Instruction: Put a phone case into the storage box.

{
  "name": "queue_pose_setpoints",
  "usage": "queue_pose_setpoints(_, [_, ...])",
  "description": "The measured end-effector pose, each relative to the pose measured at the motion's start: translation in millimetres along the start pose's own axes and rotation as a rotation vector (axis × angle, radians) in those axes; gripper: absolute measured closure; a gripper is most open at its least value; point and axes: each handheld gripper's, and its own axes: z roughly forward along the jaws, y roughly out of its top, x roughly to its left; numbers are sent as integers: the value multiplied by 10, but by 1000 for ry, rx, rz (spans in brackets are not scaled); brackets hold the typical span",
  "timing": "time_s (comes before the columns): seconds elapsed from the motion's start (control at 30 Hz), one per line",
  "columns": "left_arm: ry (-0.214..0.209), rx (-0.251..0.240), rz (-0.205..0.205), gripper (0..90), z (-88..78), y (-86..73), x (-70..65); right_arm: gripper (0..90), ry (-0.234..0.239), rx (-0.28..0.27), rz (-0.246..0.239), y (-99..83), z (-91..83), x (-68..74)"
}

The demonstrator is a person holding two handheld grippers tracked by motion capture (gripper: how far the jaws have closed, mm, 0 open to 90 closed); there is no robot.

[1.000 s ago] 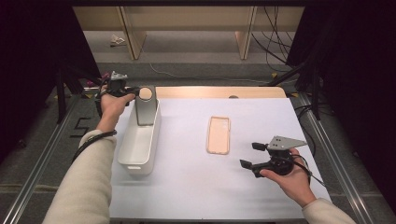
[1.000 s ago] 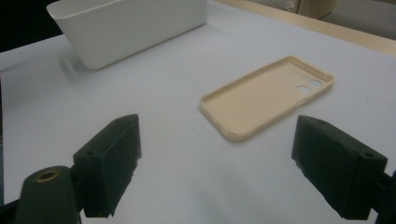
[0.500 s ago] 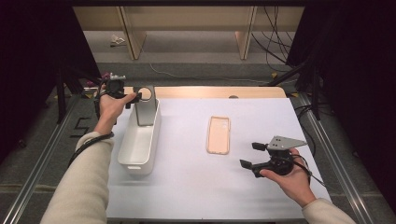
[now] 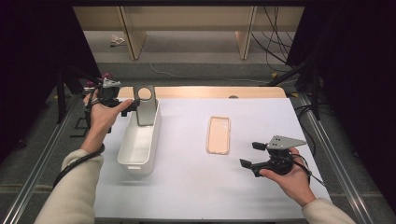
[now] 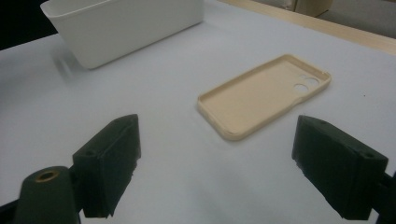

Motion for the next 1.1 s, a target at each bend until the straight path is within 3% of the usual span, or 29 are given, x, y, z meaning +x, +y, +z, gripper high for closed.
queue_pose_setpoints(0.2, [-77,-64,32,16,-263,-125,-244,163,-6,1,2,6,4,-3])
queue_pose_setpoints(0.4, [-185,-87,24,49,-456,-296,-539,163,-7,5,2,9,12,-8])
queue_pose_setpoints(0.73, [-276,-120,121,36,-625,-549,-1094,163,-9,4,-1,20,10,-9])
queue_pose_setpoints(0.83, [-302,-138,128,28,-687,-644,-1236,163,-8,6,1,22,11,-8])
queue_pose_setpoints(1.1, [-318,-154,166,20,-822,-902,-1429,163,-5,-3,-4,49,30,0])
